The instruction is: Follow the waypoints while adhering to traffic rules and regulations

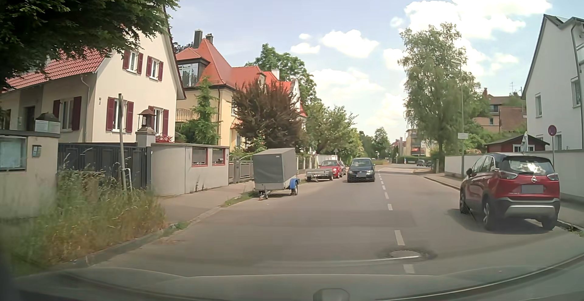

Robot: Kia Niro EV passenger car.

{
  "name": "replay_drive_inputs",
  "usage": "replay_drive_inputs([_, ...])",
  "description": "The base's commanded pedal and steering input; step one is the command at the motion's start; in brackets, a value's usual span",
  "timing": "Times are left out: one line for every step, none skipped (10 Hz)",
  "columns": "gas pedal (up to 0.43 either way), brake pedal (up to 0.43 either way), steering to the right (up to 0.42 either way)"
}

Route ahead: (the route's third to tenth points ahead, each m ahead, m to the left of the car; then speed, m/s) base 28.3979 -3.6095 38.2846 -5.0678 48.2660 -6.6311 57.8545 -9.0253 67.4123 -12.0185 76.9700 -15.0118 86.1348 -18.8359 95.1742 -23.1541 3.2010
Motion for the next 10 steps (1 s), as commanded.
replay_drive_inputs([0.138,0.000,0.206])
replay_drive_inputs([0.138,0.000,0.194])
replay_drive_inputs([0.138,0.000,0.186])
replay_drive_inputs([0.130,0.000,0.182])
replay_drive_inputs([0.079,0.000,0.178])
replay_drive_inputs([0.008,0.000,0.176])
replay_drive_inputs([0.000,0.000,0.174])
replay_drive_inputs([0.000,0.000,0.173])
replay_drive_inputs([0.000,0.000,0.171])
replay_drive_inputs([0.000,0.000,0.169])
